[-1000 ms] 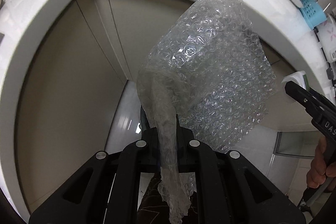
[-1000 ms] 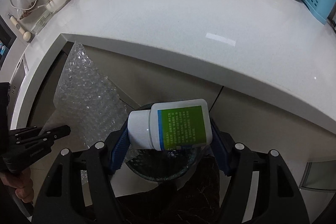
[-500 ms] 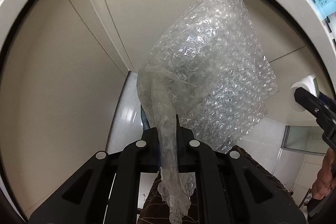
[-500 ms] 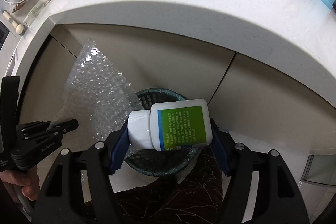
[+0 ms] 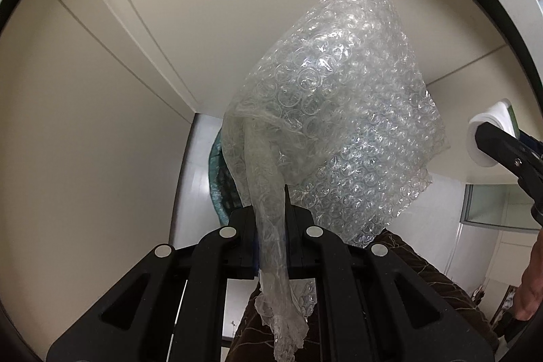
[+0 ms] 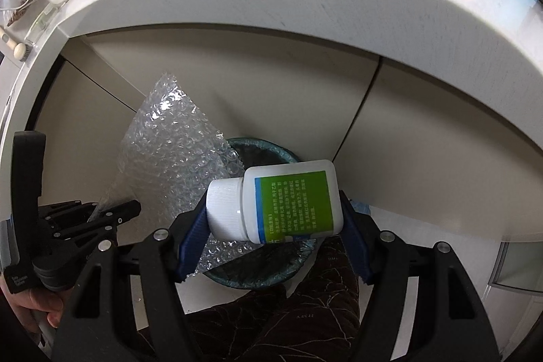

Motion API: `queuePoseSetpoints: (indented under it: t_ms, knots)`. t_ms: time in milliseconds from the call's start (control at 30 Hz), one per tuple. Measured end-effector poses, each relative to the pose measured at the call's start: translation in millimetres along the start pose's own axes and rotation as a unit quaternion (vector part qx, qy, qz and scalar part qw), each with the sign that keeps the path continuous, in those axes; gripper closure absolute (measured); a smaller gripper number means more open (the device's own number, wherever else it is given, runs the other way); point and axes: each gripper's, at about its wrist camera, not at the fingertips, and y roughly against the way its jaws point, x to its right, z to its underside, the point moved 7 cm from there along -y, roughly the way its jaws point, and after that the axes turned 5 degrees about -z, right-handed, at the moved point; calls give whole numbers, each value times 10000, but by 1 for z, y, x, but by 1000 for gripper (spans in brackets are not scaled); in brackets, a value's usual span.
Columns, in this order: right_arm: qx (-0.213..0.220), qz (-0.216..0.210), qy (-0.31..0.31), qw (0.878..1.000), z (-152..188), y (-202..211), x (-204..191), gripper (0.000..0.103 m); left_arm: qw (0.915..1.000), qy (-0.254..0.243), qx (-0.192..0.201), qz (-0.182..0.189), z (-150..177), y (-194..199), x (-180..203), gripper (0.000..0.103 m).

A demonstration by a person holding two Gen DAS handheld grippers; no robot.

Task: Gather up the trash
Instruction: 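Open the left tool to drop the bubble wrap into the wastebasket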

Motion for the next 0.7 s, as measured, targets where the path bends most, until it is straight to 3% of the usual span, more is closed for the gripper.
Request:
queuePoseSetpoints:
  t_ms: [400,467,700]
  knots:
    - [-80,56,-26,9999,-3,1,-2,37,9996,-238,-22,-154,0,0,5,88]
    - [-102,58,-33,9999,-2,1,-2,37,9997,-198,43,-135,1,3,4,79]
    - [-161,41,-12,9999,-4,-1,-2,37,9996,-158,185,-136,3,8,2,69]
